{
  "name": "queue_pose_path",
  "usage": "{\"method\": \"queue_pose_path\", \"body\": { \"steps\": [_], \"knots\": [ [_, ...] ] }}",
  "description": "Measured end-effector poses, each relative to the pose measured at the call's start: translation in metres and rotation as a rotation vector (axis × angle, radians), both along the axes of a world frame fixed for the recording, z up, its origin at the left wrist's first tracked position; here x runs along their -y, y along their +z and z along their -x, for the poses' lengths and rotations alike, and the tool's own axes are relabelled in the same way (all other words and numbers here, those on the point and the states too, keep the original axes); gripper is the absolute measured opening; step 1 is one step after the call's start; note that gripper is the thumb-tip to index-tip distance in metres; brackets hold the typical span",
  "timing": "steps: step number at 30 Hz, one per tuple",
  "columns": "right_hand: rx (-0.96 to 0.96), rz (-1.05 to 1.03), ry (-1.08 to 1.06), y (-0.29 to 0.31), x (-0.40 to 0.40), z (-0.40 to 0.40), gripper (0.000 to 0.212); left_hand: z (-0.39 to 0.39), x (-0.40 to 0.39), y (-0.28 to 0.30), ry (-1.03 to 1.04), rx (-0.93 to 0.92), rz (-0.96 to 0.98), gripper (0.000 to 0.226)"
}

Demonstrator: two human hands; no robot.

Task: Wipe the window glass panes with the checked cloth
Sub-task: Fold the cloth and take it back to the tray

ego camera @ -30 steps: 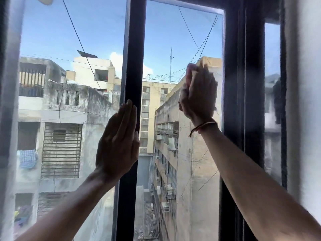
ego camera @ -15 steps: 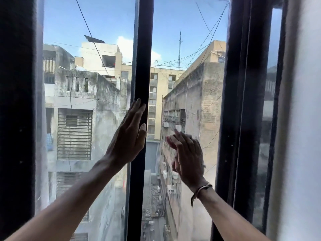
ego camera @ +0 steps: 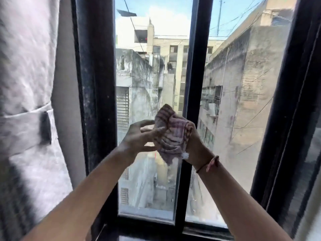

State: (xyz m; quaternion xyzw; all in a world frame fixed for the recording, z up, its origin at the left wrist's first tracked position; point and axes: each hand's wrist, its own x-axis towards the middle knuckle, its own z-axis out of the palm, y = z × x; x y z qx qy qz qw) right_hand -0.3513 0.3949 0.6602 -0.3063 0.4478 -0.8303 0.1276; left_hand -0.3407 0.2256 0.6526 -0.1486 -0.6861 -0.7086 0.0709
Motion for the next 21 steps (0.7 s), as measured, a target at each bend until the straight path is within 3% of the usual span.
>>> {"method": "queue_pose_path", "body": {
  "steps": [2,4,7,9,12,17,21],
  "knots": [
    [0.094,-0.116,-0.033,-0.024,0.026,0.002,0.075,-0.014,0.028,-0.029,0.127,0.017,-0.075,0.038],
    [0.186,-0.252,-0.018,-0.061,0.058,-0.004,0.087,-0.033,0.062,-0.069,0.253,0.069,-0.138,0.022],
    [0.27,-0.4,0.038,-0.125,0.088,-0.017,0.069,-0.062,0.099,-0.134,0.438,0.187,-0.223,0.019],
    [0.256,-0.523,-0.038,-0.176,0.105,-0.024,0.056,-0.086,0.12,-0.181,0.527,0.282,-0.258,0.018],
    [0.278,-0.674,-0.028,-0.253,0.122,-0.044,0.041,-0.129,0.141,-0.257,0.562,0.433,-0.274,0.016],
    [0.427,-0.88,-0.004,-0.38,0.134,-0.098,0.036,-0.206,0.151,-0.388,0.629,0.735,-0.189,0.049],
    [0.586,-1.026,0.017,-0.488,0.151,-0.147,0.036,-0.255,0.163,-0.489,0.608,0.998,-0.131,0.051]
  ]
}}
